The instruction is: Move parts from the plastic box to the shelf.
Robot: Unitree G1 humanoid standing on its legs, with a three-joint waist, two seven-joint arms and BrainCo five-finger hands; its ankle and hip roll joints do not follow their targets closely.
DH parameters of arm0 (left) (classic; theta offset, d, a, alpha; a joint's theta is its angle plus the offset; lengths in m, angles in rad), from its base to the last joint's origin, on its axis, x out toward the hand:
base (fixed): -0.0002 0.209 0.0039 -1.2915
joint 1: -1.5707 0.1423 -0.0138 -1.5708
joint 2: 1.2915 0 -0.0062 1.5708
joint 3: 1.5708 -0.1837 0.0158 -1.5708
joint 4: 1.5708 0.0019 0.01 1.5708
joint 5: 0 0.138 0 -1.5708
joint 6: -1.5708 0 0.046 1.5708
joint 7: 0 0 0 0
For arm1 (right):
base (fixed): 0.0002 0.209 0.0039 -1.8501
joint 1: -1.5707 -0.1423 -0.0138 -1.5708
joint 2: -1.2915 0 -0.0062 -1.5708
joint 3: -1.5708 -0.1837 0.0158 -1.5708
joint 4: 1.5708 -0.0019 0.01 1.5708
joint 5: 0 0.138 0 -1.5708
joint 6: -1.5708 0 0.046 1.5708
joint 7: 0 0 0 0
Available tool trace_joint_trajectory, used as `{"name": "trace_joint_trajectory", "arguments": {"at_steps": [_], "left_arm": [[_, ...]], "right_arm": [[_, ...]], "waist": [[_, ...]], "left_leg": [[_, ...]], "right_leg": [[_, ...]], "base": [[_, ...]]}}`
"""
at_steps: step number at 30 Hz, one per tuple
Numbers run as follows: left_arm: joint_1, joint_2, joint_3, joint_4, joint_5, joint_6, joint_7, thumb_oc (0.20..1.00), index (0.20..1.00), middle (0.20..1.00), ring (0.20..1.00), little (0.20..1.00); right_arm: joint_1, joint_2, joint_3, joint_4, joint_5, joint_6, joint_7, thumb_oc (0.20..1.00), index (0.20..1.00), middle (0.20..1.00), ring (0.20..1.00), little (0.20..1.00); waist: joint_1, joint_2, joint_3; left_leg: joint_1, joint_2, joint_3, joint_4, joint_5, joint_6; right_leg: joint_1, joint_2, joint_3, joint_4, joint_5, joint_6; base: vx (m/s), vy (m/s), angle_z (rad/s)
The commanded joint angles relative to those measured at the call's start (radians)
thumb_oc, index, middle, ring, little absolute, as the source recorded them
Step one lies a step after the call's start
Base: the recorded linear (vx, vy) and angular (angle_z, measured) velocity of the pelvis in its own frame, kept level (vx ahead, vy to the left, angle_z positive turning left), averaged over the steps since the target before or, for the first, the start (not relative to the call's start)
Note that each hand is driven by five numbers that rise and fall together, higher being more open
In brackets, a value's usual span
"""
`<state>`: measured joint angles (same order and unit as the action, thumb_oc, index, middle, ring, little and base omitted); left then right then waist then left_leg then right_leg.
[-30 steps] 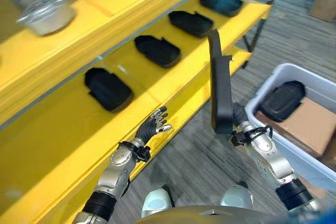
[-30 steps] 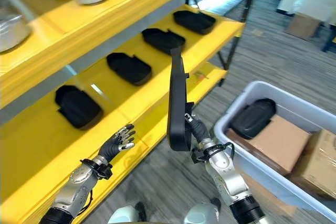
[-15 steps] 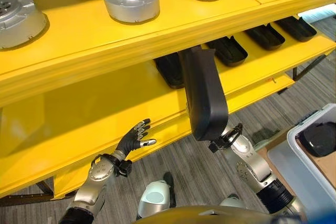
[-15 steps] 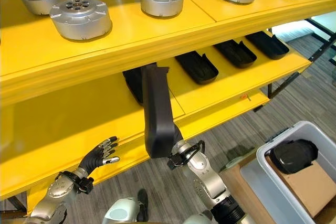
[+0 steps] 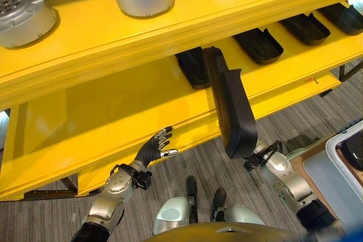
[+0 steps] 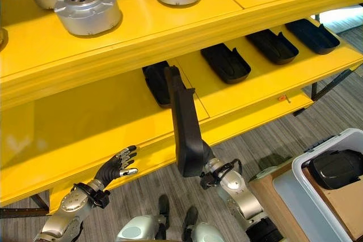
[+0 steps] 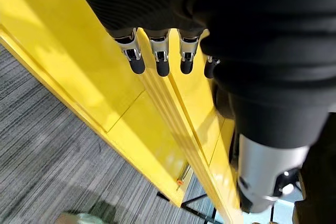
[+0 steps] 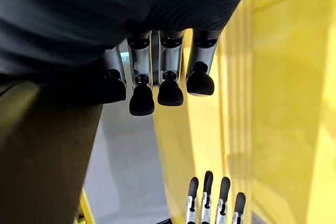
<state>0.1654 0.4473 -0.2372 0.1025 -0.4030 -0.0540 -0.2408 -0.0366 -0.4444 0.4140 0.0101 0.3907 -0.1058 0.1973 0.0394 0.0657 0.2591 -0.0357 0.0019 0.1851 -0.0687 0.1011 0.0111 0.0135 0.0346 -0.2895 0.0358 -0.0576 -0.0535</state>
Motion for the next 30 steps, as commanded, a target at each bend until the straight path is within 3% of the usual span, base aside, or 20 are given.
{"name": "trace_joint_trajectory", "arguments": {"at_steps": [1,7,9,11,12,13,14,16,20,22,25,30], "left_arm": [[-0.052,0.006,0.003,-0.027,-0.016,-0.059,0.005,1.0,1.0,1.0,1.0,1.0],[-0.057,0.012,-0.015,-0.033,0.005,-0.056,-0.001,1.0,1.0,1.0,1.0,1.0],[-0.071,0.01,-0.032,-0.036,0.013,-0.053,0.006,1.0,1.0,1.0,1.0,1.0],[-0.078,0.005,-0.042,-0.03,0.006,-0.059,0.019,1.0,1.0,1.0,1.0,1.0],[-0.084,-0.005,-0.046,-0.035,-0.031,-0.05,0.025,1.0,1.0,1.0,1.0,1.0],[-0.079,-0.018,-0.041,-0.038,-0.056,-0.046,0.017,1.0,1.0,1.0,1.0,1.0],[-0.077,-0.02,-0.04,-0.038,-0.058,-0.046,0.015,1.0,1.0,1.0,1.0,1.0],[-0.068,-0.029,-0.032,-0.033,-0.063,-0.053,0.01,1.0,1.0,1.0,1.0,1.0],[-0.075,-0.043,-0.031,-0.003,-0.081,-0.067,-0.018,1.0,1.0,1.0,1.0,1.0],[-0.083,-0.049,-0.034,0.008,-0.076,-0.062,-0.011,1.0,1.0,1.0,1.0,1.0],[-0.095,-0.045,-0.035,0.02,-0.091,-0.025,0.01,1.0,1.0,1.0,1.0,1.0],[-0.085,-0.024,-0.036,0.02,-0.046,-0.002,0.023,1.0,1.0,1.0,1.0,1.0]], "right_arm": [[-0.056,0.026,0.02,-0.088,-0.066,-0.102,0.041,0.2,0.2,0.2,0.2,0.2],[-0.074,-0.001,0.036,-0.1,-0.196,-0.159,0.023,0.2,0.2,0.2,0.2,0.2],[-0.098,-0.02,0.051,-0.115,-0.237,-0.159,0.005,0.2,0.2,0.2,0.2,0.2],[-0.124,-0.026,0.064,-0.103,-0.243,-0.152,0.012,0.2,0.2,0.2,0.2,0.2],[-0.165,-0.037,0.077,-0.087,-0.239,-0.132,0.044,0.2,0.2,0.2,0.2,0.2],[-0.174,-0.042,0.083,-0.084,-0.247,-0.124,0.061,0.2,0.2,0.2,0.2,0.2],[-0.175,-0.043,0.084,-0.083,-0.246,-0.123,0.063,0.2,0.2,0.2,0.2,0.2],[-0.194,-0.05,0.084,-0.062,-0.24,-0.121,0.073,0.2,0.2,0.2,0.2,0.2],[-0.217,-0.063,0.077,-0.045,-0.248,-0.095,0.087,0.2,0.2,0.2,0.2,0.2],[-0.219,-0.072,0.079,-0.032,-0.253,-0.09,0.115,0.2,0.2,0.2,0.2,0.2],[-0.215,-0.081,0.076,-0.024,-0.236,-0.059,0.134,0.2,0.2,0.2,0.2,0.2],[-0.218,-0.062,0.077,0.024,-0.228,-0.022,0.118,0.2,0.2,0.2,0.2,0.2]], "waist": [[-0.008,-0.021,0.004],[-0.026,0.002,0.024],[-0.035,0.003,0.038],[-0.03,0.002,0.045],[-0.026,0.006,0.05],[-0.028,0.011,0.043],[-0.029,0.011,0.041],[-0.027,0.015,0.022],[-0.04,0.022,-0.002],[-0.041,0.032,-0.011],[-0.051,0.058,-0.014],[-0.035,0.065,-0.001]], "left_leg": [[0.063,0.005,0.023,0.007,-0.063,-0.045],[0.07,0.0,0.094,0.027,-0.092,-0.052],[0.052,0.021,0.125,0.089,-0.102,-0.053],[0.031,0.03,0.096,0.147,-0.117,-0.058],[0.012,0.063,0.074,0.214,-0.118,-0.071],[0.014,0.119,0.063,0.238,-0.055,-0.097],[0.016,0.13,0.059,0.24,-0.044,-0.101],[0.031,0.198,0.018,0.234,0.03,-0.129],[0.046,0.268,0.036,0.25,0.098,-0.155],[0.05,0.256,0.011,0.272,0.092,-0.156],[0.095,0.25,0.058,0.227,0.042,-0.158],[0.11,0.213,0.066,0.194,-0.03,-0.121]], "right_leg": [[0.01,-0.067,0.037,0.005,0.023,0.122],[0.009,-0.088,-0.001,0.002,0.012,0.132],[-0.009,-0.109,-0.019,0.031,0.011,0.116],[-0.019,-0.124,-0.006,0.051,0.007,0.107],[-0.034,-0.148,0.001,0.078,-0.007,0.092],[-0.047,-0.163,-0.004,0.094,-0.016,0.078],[-0.049,-0.166,-0.005,0.097,-0.017,0.076],[-0.074,-0.192,-0.012,0.124,-0.032,0.066],[-0.104,-0.246,-0.034,0.164,-0.048,0.062],[-0.119,-0.266,-0.027,0.188,-0.05,0.068],[-0.123,-0.287,-0.041,0.24,-0.066,0.097],[-0.09,-0.302,-0.035,0.249,-0.042,0.117]], "base": [[-0.08,-0.043,-0.02],[-0.09,-0.056,0.03],[-0.14,-0.019,0.2],[-0.12,0.048,0.43],[-0.14,0.177,-0.09],[-0.12,0.183,-0.32],[-0.08,0.197,-0.3],[-0.09,0.231,0.19],[-0.12,0.304,0.24],[-0.1,0.304,0.43],[-0.02,0.245,0.07],[-0.05,0.17,0.32]]}}
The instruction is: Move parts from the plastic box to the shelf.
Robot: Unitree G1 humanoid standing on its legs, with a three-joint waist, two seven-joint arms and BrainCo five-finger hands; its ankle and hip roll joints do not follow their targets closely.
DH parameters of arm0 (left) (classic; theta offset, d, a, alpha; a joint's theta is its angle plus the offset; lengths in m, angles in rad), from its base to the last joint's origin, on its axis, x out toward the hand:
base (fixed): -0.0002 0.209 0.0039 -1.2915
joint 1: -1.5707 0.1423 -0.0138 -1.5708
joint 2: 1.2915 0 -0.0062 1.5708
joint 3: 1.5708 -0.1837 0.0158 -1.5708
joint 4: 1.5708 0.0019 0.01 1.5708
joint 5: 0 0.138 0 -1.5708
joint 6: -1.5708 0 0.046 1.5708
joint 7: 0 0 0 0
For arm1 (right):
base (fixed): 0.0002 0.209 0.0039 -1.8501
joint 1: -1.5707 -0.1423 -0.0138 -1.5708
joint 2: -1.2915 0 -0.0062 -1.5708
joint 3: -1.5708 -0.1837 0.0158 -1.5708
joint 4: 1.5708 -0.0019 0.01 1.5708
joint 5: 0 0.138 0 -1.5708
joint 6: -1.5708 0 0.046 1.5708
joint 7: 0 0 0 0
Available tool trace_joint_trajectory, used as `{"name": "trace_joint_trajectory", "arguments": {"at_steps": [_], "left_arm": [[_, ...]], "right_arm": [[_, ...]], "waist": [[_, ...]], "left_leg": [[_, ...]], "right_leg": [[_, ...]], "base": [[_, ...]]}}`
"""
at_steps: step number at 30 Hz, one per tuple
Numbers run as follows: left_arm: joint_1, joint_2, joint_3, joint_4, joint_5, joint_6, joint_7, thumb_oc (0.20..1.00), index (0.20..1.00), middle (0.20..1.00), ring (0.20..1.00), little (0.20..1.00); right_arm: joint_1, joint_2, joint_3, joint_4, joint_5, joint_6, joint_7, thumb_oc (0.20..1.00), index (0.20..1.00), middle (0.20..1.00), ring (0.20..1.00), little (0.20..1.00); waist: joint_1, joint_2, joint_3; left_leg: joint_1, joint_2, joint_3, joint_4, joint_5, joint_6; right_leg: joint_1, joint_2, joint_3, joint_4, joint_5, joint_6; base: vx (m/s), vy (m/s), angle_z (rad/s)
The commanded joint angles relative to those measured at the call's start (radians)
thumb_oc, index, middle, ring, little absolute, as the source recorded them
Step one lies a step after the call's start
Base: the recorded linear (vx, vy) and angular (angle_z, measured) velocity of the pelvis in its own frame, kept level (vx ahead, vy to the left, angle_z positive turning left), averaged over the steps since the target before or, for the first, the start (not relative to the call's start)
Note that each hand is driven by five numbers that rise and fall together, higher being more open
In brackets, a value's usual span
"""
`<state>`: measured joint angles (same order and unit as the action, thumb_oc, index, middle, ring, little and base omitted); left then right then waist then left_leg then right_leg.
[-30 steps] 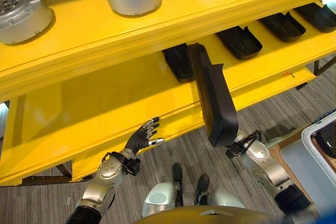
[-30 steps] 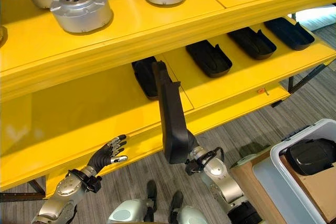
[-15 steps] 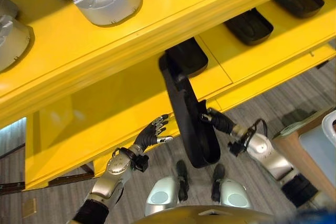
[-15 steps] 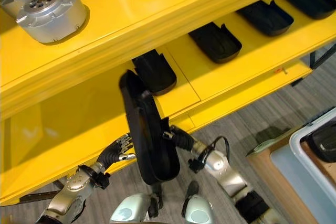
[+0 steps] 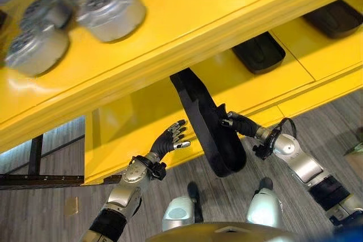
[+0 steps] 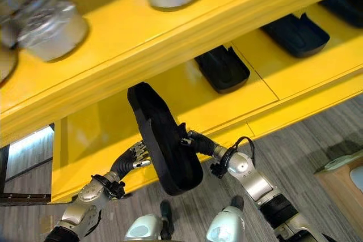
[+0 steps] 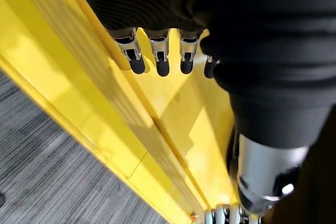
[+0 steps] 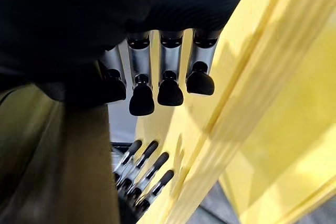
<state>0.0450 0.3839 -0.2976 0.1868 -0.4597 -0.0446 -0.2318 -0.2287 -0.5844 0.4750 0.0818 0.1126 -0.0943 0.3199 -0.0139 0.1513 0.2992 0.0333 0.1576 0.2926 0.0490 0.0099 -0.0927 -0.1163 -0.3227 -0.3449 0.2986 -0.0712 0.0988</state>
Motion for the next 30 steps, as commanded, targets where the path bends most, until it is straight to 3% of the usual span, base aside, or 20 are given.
{"name": "trace_joint_trajectory", "arguments": {"at_steps": [1,2,7,12,15,18,21,24,25,26,27,30], "left_arm": [[0.036,0.049,0.027,-0.068,0.016,-0.013,0.02,1.0,1.0,1.0,1.0,1.0],[0.037,0.056,0.032,-0.07,0.007,-0.009,0.013,1.0,1.0,1.0,1.0,1.0],[0.046,0.094,0.041,-0.091,0.039,-0.003,-0.019,1.0,1.0,1.0,1.0,1.0],[0.027,0.098,0.036,-0.11,0.028,0.0,-0.011,1.0,1.0,1.0,1.0,1.0],[-0.004,0.099,0.027,-0.117,0.034,0.003,-0.022,1.0,1.0,1.0,1.0,1.0],[-0.07,0.078,-0.036,-0.087,0.097,0.034,-0.124,1.0,1.0,1.0,1.0,1.0],[-0.101,0.081,-0.045,-0.081,0.073,0.065,-0.085,1.0,1.0,1.0,1.0,1.0],[-0.077,0.062,-0.022,-0.079,0.054,0.069,-0.059,1.0,1.0,1.0,1.0,1.0],[-0.06,0.06,-0.012,-0.087,0.052,0.06,-0.038,1.0,1.0,1.0,1.0,1.0],[-0.055,0.062,-0.006,-0.09,0.034,0.051,-0.015,1.0,1.0,1.0,1.0,1.0],[-0.058,0.063,-0.004,-0.085,0.034,0.044,-0.01,1.0,1.0,1.0,1.0,1.0],[-0.049,0.071,-0.023,-0.074,0.033,0.041,-0.015,1.0,1.0,1.0,1.0,1.0]], "right_arm": [[-0.037,0.081,0.017,-0.029,0.045,-0.035,-0.003,0.2,0.2,0.2,0.2,0.2],[-0.042,0.084,0.018,-0.021,0.041,-0.023,-0.01,0.2,0.2,0.2,0.2,0.2],[-0.039,0.128,0.004,0.029,0.068,0.005,-0.074,0.2,0.2,0.2,0.2,0.2],[-0.041,0.141,-0.023,0.063,0.011,0.038,-0.141,0.2,0.2,0.2,0.2,0.2],[-0.075,0.137,-0.048,0.062,-0.027,0.061,-0.21,0.2,0.2,0.2,0.2,0.2],[-0.062,0.116,-0.109,0.085,-0.013,0.114,-0.329,0.2,0.2,0.2,0.2,0.2],[-0.088,0.094,-0.153,0.102,-0.016,0.136,-0.271,0.2,0.2,0.2,0.2,0.2],[-0.139,0.081,-0.139,0.106,-0.042,0.164,-0.219,0.2,0.2,0.2,0.2,0.2],[-0.179,0.086,-0.116,0.121,-0.071,0.172,-0.21,0.2,0.2,0.2,0.2,0.2],[-0.232,0.086,-0.091,0.143,-0.09,0.161,-0.204,0.2,0.2,0.2,0.2,0.2],[-0.269,0.09,-0.076,0.155,-0.102,0.164,-0.212,0.2,0.2,0.2,0.2,0.2],[-0.336,0.09,-0.071,0.211,-0.061,0.216,-0.234,0.2,0.2,0.2,0.2,0.2]], "waist": [[0.025,-0.023,-0.037],[0.031,-0.029,-0.031],[0.06,-0.073,-0.007],[0.081,-0.098,0.025],[0.084,-0.114,0.036],[0.042,-0.131,0.013],[0.032,-0.149,0.004],[0.056,-0.164,0.01],[0.076,-0.167,0.017],[0.1,-0.171,0.03],[0.11,-0.172,0.039],[0.12,-0.165,0.05]], "left_leg": [[0.049,0.042,-0.045,0.061,0.024,-0.005],[0.055,0.03,-0.042,0.046,-0.012,0.008],[0.062,0.023,-0.038,0.029,-0.046,0.036],[0.03,0.019,-0.043,0.057,-0.053,0.046],[0.0,0.029,-0.05,0.081,-0.049,0.04],[-0.011,0.001,-0.178,0.082,-0.044,0.062],[-0.001,0.025,-0.197,0.058,-0.026,0.03],[0.008,0.078,-0.207,0.03,0.007,-0.012],[0.004,0.086,-0.237,0.023,0.014,-0.023],[-0.009,0.071,-0.291,0.038,0.003,-0.018],[-0.015,0.065,-0.302,0.054,-0.007,-0.014],[-0.024,0.056,-0.282,0.108,-0.028,-0.008]], "right_leg": [[0.045,0.048,0.029,-0.014,-0.019,-0.021],[0.048,0.037,0.036,-0.012,-0.007,-0.003],[0.048,0.017,0.044,-0.013,0.031,0.048],[0.073,0.027,0.036,-0.047,0.041,0.059],[0.078,0.048,0.048,-0.043,0.023,0.045],[0.077,0.081,0.26,-0.015,-0.002,0.059],[0.09,0.112,0.278,-0.094,0.03,0.057],[0.104,0.117,0.24,-0.142,0.048,0.049],[0.102,0.129,0.232,-0.149,0.047,0.04],[0.096,0.14,0.242,-0.144,0.041,0.034],[0.087,0.142,0.246,-0.133,0.037,0.032],[0.089,0.15,0.227,-0.091,0.014,0.011]], "base": [[-0.06,0.212,0.19],[-0.06,0.146,0.12],[-0.09,0.064,0.31],[-0.08,0.0,0.14],[-0.12,-0.012,0.11],[0.02,-0.141,0.9],[0.06,-0.201,2.0],[0.04,-0.181,-0.84],[0.02,-0.203,-1.19],[0.0,-0.166,-1.28],[0.01,-0.155,-1.38],[0.15,-0.088,-0.36]]}}
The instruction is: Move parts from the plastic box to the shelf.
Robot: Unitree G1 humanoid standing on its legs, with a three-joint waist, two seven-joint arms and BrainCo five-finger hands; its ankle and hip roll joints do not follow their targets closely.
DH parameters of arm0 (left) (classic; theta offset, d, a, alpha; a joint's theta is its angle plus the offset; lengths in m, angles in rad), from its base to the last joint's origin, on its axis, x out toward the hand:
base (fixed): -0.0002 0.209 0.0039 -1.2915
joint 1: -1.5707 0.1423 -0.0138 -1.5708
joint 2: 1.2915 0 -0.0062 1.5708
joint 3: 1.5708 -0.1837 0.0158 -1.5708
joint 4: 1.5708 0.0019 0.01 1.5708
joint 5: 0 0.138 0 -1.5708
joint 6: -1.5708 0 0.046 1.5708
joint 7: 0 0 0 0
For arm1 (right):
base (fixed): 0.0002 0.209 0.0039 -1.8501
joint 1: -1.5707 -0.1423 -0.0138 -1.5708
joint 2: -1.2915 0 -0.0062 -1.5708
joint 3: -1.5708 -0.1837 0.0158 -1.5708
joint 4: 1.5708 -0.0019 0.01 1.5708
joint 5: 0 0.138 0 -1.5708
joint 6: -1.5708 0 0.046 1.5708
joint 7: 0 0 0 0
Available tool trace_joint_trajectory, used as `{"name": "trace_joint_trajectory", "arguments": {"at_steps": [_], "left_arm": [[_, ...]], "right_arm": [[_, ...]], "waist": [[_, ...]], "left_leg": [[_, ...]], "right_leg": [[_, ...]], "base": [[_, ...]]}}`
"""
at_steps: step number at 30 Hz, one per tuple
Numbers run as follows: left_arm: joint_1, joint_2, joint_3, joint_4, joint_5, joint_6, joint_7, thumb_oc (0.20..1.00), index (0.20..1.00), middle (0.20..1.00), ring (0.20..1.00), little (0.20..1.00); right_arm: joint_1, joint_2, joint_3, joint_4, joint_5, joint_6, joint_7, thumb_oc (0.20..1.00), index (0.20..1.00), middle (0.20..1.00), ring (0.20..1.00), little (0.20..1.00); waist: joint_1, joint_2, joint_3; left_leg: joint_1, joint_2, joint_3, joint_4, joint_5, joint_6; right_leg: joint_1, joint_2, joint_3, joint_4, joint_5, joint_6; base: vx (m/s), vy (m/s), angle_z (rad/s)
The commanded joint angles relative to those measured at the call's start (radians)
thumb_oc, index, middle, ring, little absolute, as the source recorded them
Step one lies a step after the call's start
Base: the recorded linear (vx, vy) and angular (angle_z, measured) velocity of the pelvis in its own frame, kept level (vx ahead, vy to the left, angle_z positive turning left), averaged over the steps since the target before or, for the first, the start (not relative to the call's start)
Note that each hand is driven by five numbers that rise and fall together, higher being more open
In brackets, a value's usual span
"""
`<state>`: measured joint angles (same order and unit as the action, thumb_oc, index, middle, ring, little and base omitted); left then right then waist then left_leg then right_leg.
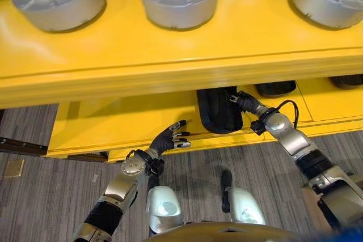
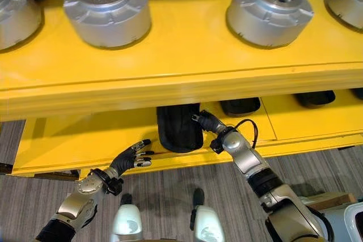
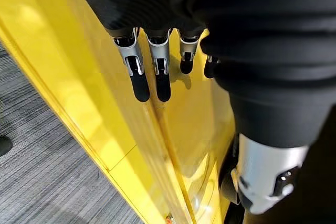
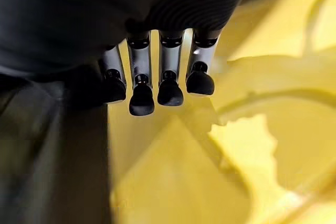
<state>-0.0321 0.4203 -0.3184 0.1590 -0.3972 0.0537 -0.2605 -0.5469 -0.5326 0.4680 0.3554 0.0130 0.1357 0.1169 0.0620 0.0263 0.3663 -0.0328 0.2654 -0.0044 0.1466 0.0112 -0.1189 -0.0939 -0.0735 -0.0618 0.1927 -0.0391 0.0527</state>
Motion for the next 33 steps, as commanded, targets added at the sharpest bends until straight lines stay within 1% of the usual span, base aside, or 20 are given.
{"name": "trace_joint_trajectory", "arguments": {"at_steps": [1,2,3,4,5,7,10,14,16,18,19,21,23,24,25,26,28,29,31,33], "left_arm": [[0.038,0.037,-0.002,-0.046,-0.027,-0.063,0.011,1.0,1.0,1.0,1.0,1.0],[0.038,0.037,-0.002,-0.046,-0.027,-0.063,0.011,1.0,1.0,1.0,1.0,1.0],[0.039,0.036,-0.006,-0.044,-0.031,-0.065,0.001,1.0,1.0,1.0,1.0,1.0],[0.01,0.03,-0.024,-0.029,-0.02,-0.062,-0.04,1.0,1.0,1.0,1.0,1.0],[-0.03,0.021,-0.044,-0.009,-0.018,-0.047,-0.049,1.0,1.0,1.0,1.0,1.0],[-0.058,0.013,-0.058,0.003,-0.017,-0.032,-0.047,1.0,1.0,1.0,1.0,1.0],[-0.062,0.019,-0.048,-0.023,-0.028,-0.008,-0.045,1.0,1.0,1.0,1.0,1.0],[-0.074,0.022,-0.045,-0.028,-0.032,-0.004,-0.059,1.0,1.0,1.0,1.0,1.0],[-0.105,0.026,-0.054,-0.032,-0.042,-0.002,-0.048,1.0,1.0,1.0,1.0,1.0],[-0.153,0.031,-0.072,-0.028,-0.061,-0.005,-0.019,1.0,1.0,1.0,1.0,1.0],[-0.158,0.031,-0.072,-0.028,-0.061,-0.005,-0.018,1.0,1.0,1.0,1.0,1.0],[-0.193,0.033,-0.086,-0.027,-0.085,-0.008,-0.002,1.0,1.0,1.0,1.0,1.0],[-0.211,0.032,-0.093,-0.03,-0.083,-0.014,0.008,1.0,1.0,1.0,1.0,1.0],[-0.224,0.029,-0.098,-0.03,-0.086,-0.017,0.013,1.0,1.0,1.0,1.0,1.0],[-0.238,0.03,-0.108,-0.034,-0.096,-0.023,0.019,1.0,1.0,1.0,1.0,1.0],[-0.242,0.03,-0.109,-0.035,-0.098,-0.023,0.021,1.0,1.0,1.0,1.0,1.0],[-0.266,0.023,-0.127,-0.037,-0.117,-0.026,0.028,1.0,1.0,1.0,1.0,1.0],[-0.269,0.018,-0.137,-0.037,-0.123,-0.02,0.033,1.0,1.0,1.0,1.0,1.0],[-0.281,0.014,-0.149,-0.036,-0.123,-0.02,0.044,1.0,1.0,1.0,1.0,1.0],[-0.288,0.011,-0.159,-0.037,-0.094,-0.024,0.057,1.0,1.0,1.0,1.0,1.0]], "right_arm": [[-0.006,0.041,-0.066,-0.063,0.038,-0.001,-0.025,0.2,0.2,0.2,0.2,0.2],[-0.005,0.041,-0.066,-0.063,0.038,-0.001,-0.025,0.2,0.2,0.2,0.2,0.2],[0.031,0.043,-0.074,-0.071,0.012,0.01,-0.024,0.2,0.2,0.2,0.2,0.2],[0.084,0.04,-0.096,-0.084,-0.011,0.017,-0.058,0.2,0.2,0.2,0.2,0.2],[0.087,0.037,-0.106,-0.062,-0.045,0.006,-0.064,0.2,0.2,0.2,0.2,0.2],[0.065,0.035,-0.101,-0.038,-0.054,0.02,-0.057,0.2,0.2,0.2,0.2,0.2],[0.039,0.033,-0.086,-0.008,-0.082,0.038,-0.053,0.2,0.2,0.2,0.2,0.2],[-0.011,0.033,-0.066,0.053,-0.105,0.054,-0.057,0.2,0.2,0.2,0.2,0.2],[-0.053,0.026,-0.054,0.103,-0.11,0.07,-0.079,0.2,0.2,0.2,0.2,0.2],[-0.124,0.006,-0.056,0.165,-0.12,0.076,-0.085,0.2,0.2,0.2,0.2,0.2],[-0.131,0.003,-0.057,0.17,-0.121,0.079,-0.086,0.2,0.2,0.2,0.2,0.2],[-0.186,-0.024,-0.038,0.215,-0.122,0.085,-0.1,0.2,0.2,0.2,0.2,0.2],[-0.218,-0.033,-0.033,0.239,-0.122,0.091,-0.107,0.2,0.2,0.2,0.2,0.2],[-0.24,-0.042,-0.029,0.266,-0.116,0.087,-0.117,0.2,0.2,0.2,0.2,0.2],[-0.267,-0.052,-0.025,0.281,-0.122,0.104,-0.122,0.2,0.2,0.2,0.2,0.2],[-0.273,-0.054,-0.023,0.284,-0.125,0.106,-0.123,0.2,0.2,0.2,0.2,0.2],[-0.324,-0.085,-0.01,0.32,-0.162,0.122,-0.112,0.2,0.2,0.2,0.2,0.2],[-0.338,-0.099,-0.002,0.335,-0.172,0.128,-0.106,0.2,0.2,0.2,0.2,0.2],[-0.365,-0.117,0.003,0.347,-0.189,0.144,-0.087,0.2,0.2,0.2,0.2,0.2],[-0.392,-0.132,0.011,0.363,-0.205,0.153,-0.081,0.2,0.2,0.2,0.2,0.2]], "waist": [[0.041,-0.039,-0.022],[0.041,-0.039,-0.022],[0.025,-0.033,-0.032],[-0.007,-0.022,-0.039],[-0.018,-0.015,-0.038],[-0.015,-0.011,-0.031],[0.001,-0.008,-0.009],[0.021,-0.009,0.016],[0.032,-0.007,0.042],[0.038,-0.002,0.091],[0.039,-0.001,0.095],[0.041,0.002,0.129],[0.042,0.003,0.146],[0.042,0.003,0.154],[0.042,-0.001,0.154],[0.042,-0.002,0.154],[0.036,-0.007,0.154],[0.034,-0.009,0.154],[0.031,-0.012,0.154],[0.03,-0.012,0.154]], "left_leg": [[0.047,-0.051,0.031,0.011,-0.029,0.019],[0.048,-0.051,0.031,0.011,-0.029,0.019],[0.053,-0.041,0.093,0.007,-0.023,0.018],[0.057,-0.021,0.217,-0.013,-0.004,0.017],[0.062,-0.024,0.243,-0.032,0.007,0.015],[0.065,-0.041,0.231,-0.043,0.006,0.022],[0.054,-0.053,0.217,-0.04,0.003,0.027],[0.027,-0.061,0.202,-0.001,-0.012,0.031],[-0.003,-0.075,0.188,0.031,-0.026,0.039],[-0.067,-0.087,0.178,0.111,-0.049,0.048],[-0.074,-0.087,0.177,0.117,-0.051,0.049],[-0.122,-0.092,0.177,0.168,-0.066,0.055],[-0.149,-0.095,0.179,0.194,-0.072,0.058],[-0.176,-0.096,0.179,0.223,-0.083,0.062],[-0.214,-0.092,0.183,0.257,-0.096,0.067],[-0.223,-0.09,0.185,0.267,-0.099,0.068],[-0.298,-0.073,0.183,0.359,-0.14,0.078],[-0.317,-0.069,0.176,0.416,-0.187,0.079],[-0.359,-0.067,0.17,0.481,-0.222,0.093],[-0.394,-0.07,0.166,0.539,-0.256,0.103]], "right_leg": [[0.073,-0.102,-0.065,0.011,-0.017,0.056],[0.074,-0.102,-0.065,0.011,-0.017,0.056],[0.084,-0.108,-0.091,0.004,-0.015,0.053],[0.091,-0.12,-0.145,0.005,-0.016,0.056],[0.089,-0.127,-0.169,0.02,-0.019,0.06],[0.087,-0.132,-0.173,0.033,-0.024,0.064],[0.084,-0.133,-0.172,0.03,-0.021,0.065],[0.07,-0.136,-0.175,0.043,-0.021,0.063],[0.048,-0.136,-0.171,0.063,-0.023,0.063],[-0.011,-0.145,-0.167,0.119,-0.024,0.061],[-0.017,-0.146,-0.166,0.125,-0.024,0.061],[-0.057,-0.147,-0.166,0.159,-0.027,0.057],[-0.082,-0.146,-0.166,0.178,-0.028,0.054],[-0.109,-0.148,-0.166,0.207,-0.035,0.052],[-0.151,-0.149,-0.165,0.243,-0.042,0.051],[-0.16,-0.15,-0.165,0.252,-0.045,0.05],[-0.24,-0.164,-0.158,0.351,-0.074,0.042],[-0.265,-0.18,-0.147,0.418,-0.112,0.049],[-0.312,-0.196,-0.135,0.486,-0.132,0.048],[-0.348,-0.205,-0.124,0.535,-0.149,0.046]], "base": [[0.13,-0.02,0.39],[0.15,-0.005,0.12],[0.1,-0.005,0.19],[0.13,0.013,1.32],[0.07,0.028,2.05],[0.06,0.05,1.45],[0.01,0.023,-0.08],[-0.04,0.01,-0.07],[-0.18,0.009,-0.14],[-0.29,0.007,-0.1],[-0.24,0.01,-0.2],[-0.22,0.013,-0.23],[-0.21,0.015,-0.07],[-0.26,0.018,-0.1],[-0.22,0.013,-0.11],[-0.24,0.021,-0.13],[-0.19,0.061,-0.17],[-0.1,0.078,-0.19],[-0.07,0.056,-0.19],[-0.06,0.044,-0.13]]}}
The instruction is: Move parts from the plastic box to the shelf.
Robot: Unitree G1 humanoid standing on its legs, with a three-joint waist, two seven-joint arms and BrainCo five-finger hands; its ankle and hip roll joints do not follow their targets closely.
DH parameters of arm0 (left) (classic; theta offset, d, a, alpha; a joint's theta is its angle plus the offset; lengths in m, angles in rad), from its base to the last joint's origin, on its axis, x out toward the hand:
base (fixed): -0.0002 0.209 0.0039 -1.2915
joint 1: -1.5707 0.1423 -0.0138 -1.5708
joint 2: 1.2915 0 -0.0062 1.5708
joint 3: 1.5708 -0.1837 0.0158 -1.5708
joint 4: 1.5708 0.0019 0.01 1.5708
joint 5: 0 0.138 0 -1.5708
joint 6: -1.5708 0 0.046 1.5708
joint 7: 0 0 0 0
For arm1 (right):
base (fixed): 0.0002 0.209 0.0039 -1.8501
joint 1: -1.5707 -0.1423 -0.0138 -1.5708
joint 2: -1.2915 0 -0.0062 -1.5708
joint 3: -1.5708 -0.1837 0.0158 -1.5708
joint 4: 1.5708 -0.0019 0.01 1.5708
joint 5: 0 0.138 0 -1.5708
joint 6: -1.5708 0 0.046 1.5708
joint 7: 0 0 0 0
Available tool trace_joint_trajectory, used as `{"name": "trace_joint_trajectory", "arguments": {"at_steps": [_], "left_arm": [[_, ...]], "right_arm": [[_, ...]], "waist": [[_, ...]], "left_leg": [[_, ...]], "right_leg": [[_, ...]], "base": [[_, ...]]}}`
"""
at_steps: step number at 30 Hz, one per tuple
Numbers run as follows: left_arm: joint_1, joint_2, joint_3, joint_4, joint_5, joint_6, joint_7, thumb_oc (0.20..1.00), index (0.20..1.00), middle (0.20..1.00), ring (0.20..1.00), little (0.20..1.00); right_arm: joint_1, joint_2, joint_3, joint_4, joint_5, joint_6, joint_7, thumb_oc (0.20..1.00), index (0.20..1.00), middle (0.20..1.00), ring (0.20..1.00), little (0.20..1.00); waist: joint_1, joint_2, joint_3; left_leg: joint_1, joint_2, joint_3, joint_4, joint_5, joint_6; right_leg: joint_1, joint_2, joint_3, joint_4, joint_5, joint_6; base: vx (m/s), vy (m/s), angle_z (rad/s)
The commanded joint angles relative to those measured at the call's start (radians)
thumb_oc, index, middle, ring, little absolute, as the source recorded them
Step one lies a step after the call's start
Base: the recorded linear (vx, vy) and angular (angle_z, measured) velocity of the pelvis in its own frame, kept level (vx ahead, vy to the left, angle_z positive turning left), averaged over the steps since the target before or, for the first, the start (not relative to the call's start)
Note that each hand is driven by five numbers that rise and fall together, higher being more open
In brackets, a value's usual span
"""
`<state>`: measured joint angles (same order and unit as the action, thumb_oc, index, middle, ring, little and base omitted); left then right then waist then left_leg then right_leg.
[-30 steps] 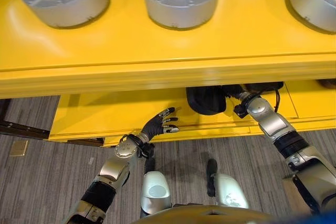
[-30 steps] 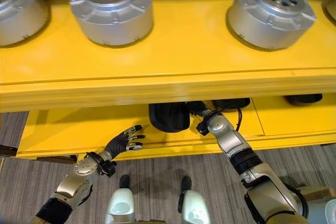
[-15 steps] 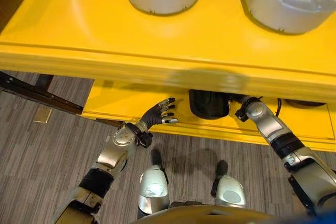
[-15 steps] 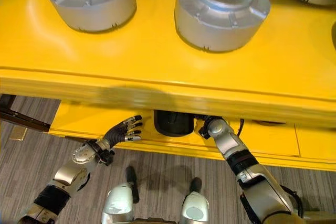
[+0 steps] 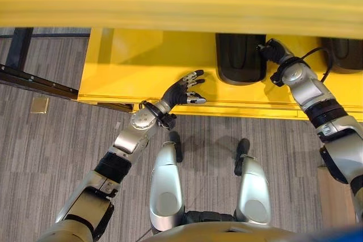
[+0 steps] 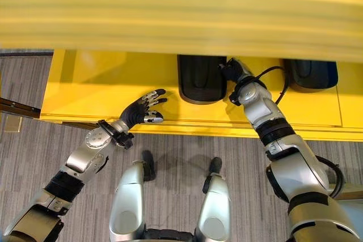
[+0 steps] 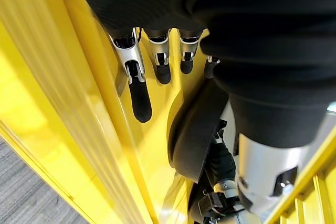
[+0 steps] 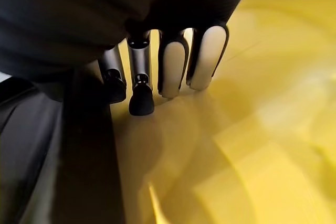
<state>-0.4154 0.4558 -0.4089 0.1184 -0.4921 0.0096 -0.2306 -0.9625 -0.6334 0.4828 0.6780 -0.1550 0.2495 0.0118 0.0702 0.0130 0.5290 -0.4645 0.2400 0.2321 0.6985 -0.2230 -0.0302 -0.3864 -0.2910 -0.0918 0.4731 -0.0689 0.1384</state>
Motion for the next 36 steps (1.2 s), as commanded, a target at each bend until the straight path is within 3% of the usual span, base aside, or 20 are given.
{"name": "trace_joint_trajectory", "arguments": {"at_steps": [1,6,17,36], "left_arm": [[0.092,-0.024,-0.073,0.002,-0.002,0.022,0.031,1.0,1.0,1.0,1.0,1.0],[0.096,-0.021,-0.082,-0.008,-0.014,0.03,0.039,1.0,1.0,1.0,1.0,1.0],[0.124,0.024,-0.094,-0.037,-0.035,-0.004,0.026,1.0,1.0,1.0,1.0,1.0],[0.136,0.04,-0.101,-0.058,-0.05,-0.024,0.035,1.0,1.0,1.0,1.0,1.0]], "right_arm": [[0.009,-0.037,0.0,0.048,-0.045,0.044,0.029,0.2,0.2,0.2,0.2,0.2],[-0.05,-0.067,0.022,0.074,-0.053,0.058,0.033,0.2,0.2,0.2,0.2,0.2],[-0.205,-0.116,0.101,0.16,-0.043,0.071,0.052,0.2,0.2,0.2,0.2,0.2],[-0.256,-0.083,0.197,0.232,-0.151,0.103,0.104,0.2,0.2,0.2,0.2,0.2]], "waist": [[0.021,0.003,-0.009],[0.023,0.008,-0.009],[0.043,0.016,-0.009],[0.057,0.041,-0.009]], "left_leg": [[0.024,-0.046,-0.071,0.011,-0.037,0.018],[-0.031,-0.045,-0.079,0.074,-0.068,0.024],[-0.119,-0.038,-0.089,0.073,-0.054,0.024],[-0.133,-0.038,-0.074,0.027,-0.029,0.02]], "right_leg": [[-0.072,0.011,-0.089,0.277,-0.125,-0.041],[-0.137,0.009,-0.07,0.339,-0.141,-0.042],[-0.233,0.03,-0.052,0.362,-0.139,-0.045],[-0.256,0.028,-0.064,0.346,-0.137,-0.053]], "base": [[-0.05,0.047,-0.05],[-0.04,0.024,-0.07],[-0.04,-0.008,-0.03],[0.0,0.0,0.0]]}}
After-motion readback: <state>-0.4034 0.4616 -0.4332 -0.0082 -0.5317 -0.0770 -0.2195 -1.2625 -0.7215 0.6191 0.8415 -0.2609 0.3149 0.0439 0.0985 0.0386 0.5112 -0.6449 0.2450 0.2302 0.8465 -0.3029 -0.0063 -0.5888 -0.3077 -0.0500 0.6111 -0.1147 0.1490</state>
